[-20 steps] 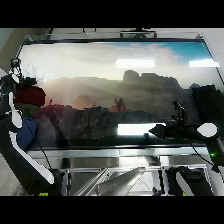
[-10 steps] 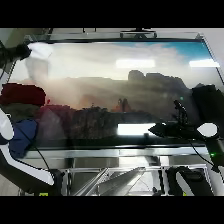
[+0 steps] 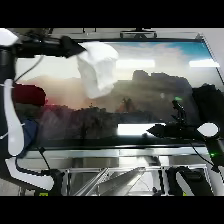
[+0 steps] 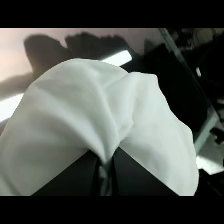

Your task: Fold the shirts.

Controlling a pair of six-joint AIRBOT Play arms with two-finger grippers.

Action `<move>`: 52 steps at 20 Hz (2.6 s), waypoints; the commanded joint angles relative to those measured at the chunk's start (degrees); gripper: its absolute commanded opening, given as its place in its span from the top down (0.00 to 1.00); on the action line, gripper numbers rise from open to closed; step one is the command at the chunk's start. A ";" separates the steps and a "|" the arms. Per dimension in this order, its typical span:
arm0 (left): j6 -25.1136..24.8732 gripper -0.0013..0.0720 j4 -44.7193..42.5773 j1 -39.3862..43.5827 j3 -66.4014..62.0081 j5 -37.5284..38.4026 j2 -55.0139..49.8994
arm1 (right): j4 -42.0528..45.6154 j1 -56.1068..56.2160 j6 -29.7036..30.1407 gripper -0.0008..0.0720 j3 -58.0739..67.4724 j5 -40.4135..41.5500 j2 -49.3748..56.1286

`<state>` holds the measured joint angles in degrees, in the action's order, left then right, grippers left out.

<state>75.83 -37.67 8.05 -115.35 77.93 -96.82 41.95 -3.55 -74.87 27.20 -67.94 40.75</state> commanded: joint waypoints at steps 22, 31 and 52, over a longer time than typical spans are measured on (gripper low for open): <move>-3.69 0.03 -7.72 8.04 37.86 -10.21 -2.19 | -16.26 2.51 23.54 0.31 6.82 17.81 34.38; -4.37 0.47 -4.76 14.43 29.07 -8.94 -13.20 | -20.26 10.93 23.47 0.40 17.44 18.01 49.37; -2.86 0.58 -17.77 12.87 21.16 7.52 -14.49 | -22.10 11.26 23.06 0.97 20.81 15.69 49.27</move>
<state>72.44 -52.16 21.19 -94.04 85.69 -110.87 19.88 7.73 -51.79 48.01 -51.77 90.06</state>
